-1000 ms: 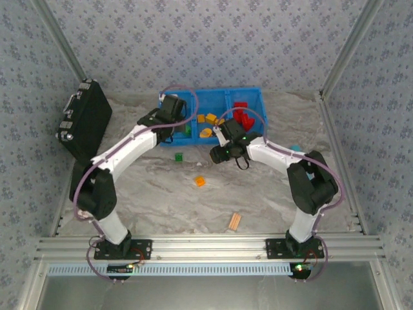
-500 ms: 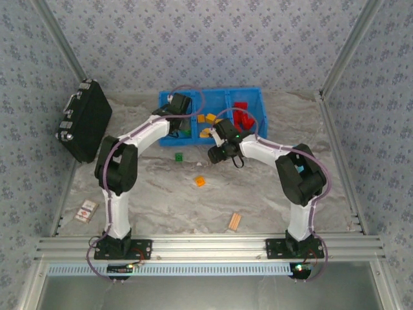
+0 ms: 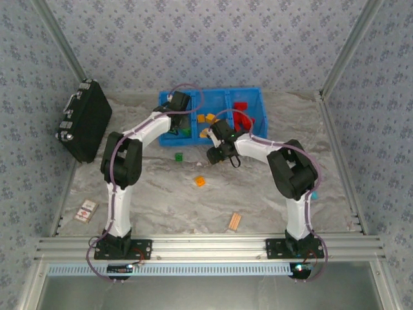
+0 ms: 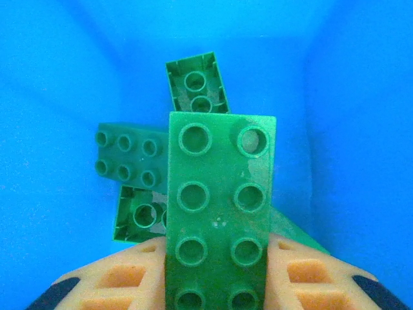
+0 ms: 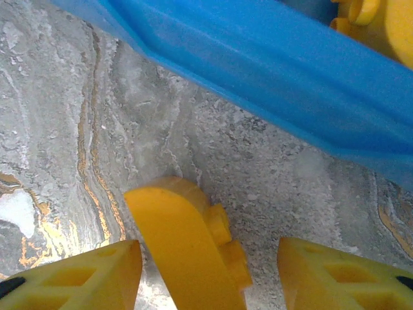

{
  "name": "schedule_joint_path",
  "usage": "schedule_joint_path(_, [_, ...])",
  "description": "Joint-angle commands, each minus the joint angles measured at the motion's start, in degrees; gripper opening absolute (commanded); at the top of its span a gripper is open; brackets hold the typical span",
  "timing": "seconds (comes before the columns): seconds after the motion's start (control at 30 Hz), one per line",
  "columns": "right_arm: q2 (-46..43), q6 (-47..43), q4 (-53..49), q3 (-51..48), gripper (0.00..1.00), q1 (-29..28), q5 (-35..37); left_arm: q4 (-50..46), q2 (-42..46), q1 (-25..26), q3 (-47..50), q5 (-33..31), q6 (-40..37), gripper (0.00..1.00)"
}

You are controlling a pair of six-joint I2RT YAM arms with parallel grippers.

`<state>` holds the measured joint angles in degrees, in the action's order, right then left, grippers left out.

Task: Sort the legos into containers by color
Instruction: Place the lego in the container, then pick up the lego from the center of the table.

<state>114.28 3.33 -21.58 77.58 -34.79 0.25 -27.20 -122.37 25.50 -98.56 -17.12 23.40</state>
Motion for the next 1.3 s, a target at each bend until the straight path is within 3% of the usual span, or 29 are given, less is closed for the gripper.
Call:
schedule_joint_path(0.0, [1.0,-0.9,-1.3,2.0,0.56,-0.3,0.8,-2.3,-1.5,-0.2,-2.7,0.7,0.0,0.33])
schedule_joint_path(0.1, [1.4,-0.4,-1.3,2.2,0.45,0.0,-0.2,-2.7,-1.8,-0.2,-3.0,0.8,-0.1,0.39])
schedule_joint_path(0.3, [1.6,-0.3,-1.9,2.2,0.41,0.0,-0.8,-4.0,-1.2,-0.3,-3.5,0.2,-0.5,0.56])
schedule_joint_path(0.53, [1.2,-0.8,-3.3,1.6,0.32,-0.4,-0.3,-4.5,2.9,-0.3,-2.5,0.8,-2.4,0.64])
schedule_joint_path(0.7, [-0.9,-0.9,-4.2,0.8,0.27,-0.6,0.2,-4.1,10.4,0.0,1.4,-0.1,-5.1,0.71])
schedule_joint_path(0.83, [-2.7,-0.9,-5.7,1.2,0.22,-0.7,-0.5,-3.3,17.1,0.2,6.1,-0.9,-7.1,0.73])
schedule_joint_path(1.27, [-7.0,-0.2,-12.6,6.9,0.23,-2.1,2.0,-3.8,34.8,0.6,24.0,-5.5,-8.4,0.73])
